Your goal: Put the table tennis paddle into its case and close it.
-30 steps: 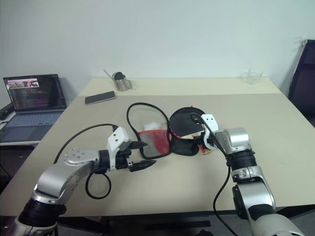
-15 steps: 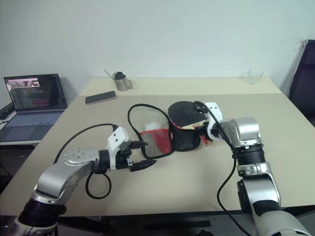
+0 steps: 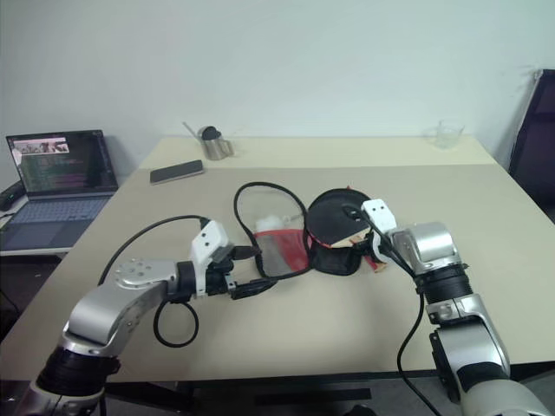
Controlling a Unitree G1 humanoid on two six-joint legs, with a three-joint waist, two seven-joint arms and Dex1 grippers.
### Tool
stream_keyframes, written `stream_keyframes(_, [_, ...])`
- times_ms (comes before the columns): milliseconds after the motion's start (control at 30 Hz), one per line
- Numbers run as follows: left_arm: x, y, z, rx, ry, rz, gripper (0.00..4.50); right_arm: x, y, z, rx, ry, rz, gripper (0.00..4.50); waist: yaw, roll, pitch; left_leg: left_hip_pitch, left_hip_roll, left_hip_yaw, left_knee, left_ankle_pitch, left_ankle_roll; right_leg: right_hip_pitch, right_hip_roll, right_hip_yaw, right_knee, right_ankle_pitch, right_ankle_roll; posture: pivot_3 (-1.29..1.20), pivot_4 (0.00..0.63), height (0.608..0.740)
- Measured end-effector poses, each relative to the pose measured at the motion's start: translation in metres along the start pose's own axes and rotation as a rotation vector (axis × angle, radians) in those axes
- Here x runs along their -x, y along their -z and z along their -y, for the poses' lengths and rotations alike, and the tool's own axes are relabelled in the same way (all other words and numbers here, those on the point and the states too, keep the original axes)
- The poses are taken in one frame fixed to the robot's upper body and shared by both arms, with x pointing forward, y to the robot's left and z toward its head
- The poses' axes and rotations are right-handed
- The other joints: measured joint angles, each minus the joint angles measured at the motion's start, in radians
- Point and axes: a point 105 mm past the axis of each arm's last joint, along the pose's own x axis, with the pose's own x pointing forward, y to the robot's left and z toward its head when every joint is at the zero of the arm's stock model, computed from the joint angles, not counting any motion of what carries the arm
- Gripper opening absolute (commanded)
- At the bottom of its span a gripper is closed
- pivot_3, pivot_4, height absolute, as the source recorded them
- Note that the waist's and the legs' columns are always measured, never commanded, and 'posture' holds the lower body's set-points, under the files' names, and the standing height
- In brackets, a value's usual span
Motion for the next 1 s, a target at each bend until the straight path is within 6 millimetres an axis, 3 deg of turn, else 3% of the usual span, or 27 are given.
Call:
stream_keyframes(100, [-0.001,0.0,0.001,0.0,0.003,-0.001,4.5,-0.004,0.001,0.002,0.045,0.004,0.001,1.1,-0.001,0.0,0.0,0.001,0.0,0.0,0.0,0.0,0.0,0.0,0.0,0.0,0.0,0.0,0.0,0.0,0.15,0.74])
stream_keyframes(400, [-0.001,0.001,0.001,0.0,0.002,-0.002,4.5,-0.01,0.003,-0.006,0.041,-0.027,-0.005,4.16,0.001,0.0,0.0,0.001,0.0,0.0,0.001,0.0,0.0,0.001,0.0,0.0,0.001,0.001,0.0,0.0,0.15,0.74])
stream_keyframes(567, [0.0,0.001,0.001,0.001,0.001,-0.003,4.5,-0.008,0.003,-0.004,0.07,-0.004,-0.019,4.16,0.003,0.0,0.0,0.001,0.0,-0.001,0.001,0.0,0.0,0.001,0.0,0.0,0.0,0.001,0.0,0.0,0.15,0.74])
stream_keyframes(667, [0.0,0.001,0.001,0.001,0.0,-0.003,4.5,-0.007,0.003,-0.002,0.08,0.011,-0.022,3.52,0.003,0.0,0.0,0.001,0.0,-0.001,0.001,0.0,0.0,0.001,0.0,0.0,0.0,0.001,0.0,0.0,0.15,0.74])
stream_keyframes(867, [0.0,0.001,0.0,0.001,-0.001,-0.004,4.5,-0.005,0.001,0.002,0.088,0.042,-0.016,1.35,0.002,0.0,0.0,0.001,0.0,-0.001,0.0,0.0,0.0,0.001,0.0,0.0,0.0,0.001,0.0,0.0,0.15,0.74])
stream_keyframes(1000, [0.0,0.001,0.0,0.0,0.0,-0.004,4.5,-0.005,0.002,0.004,0.089,0.054,-0.016,1.11,0.002,0.0,0.0,0.001,0.0,0.0,0.0,0.0,0.0,0.001,0.0,0.0,0.0,0.001,0.0,0.0,0.15,0.74])
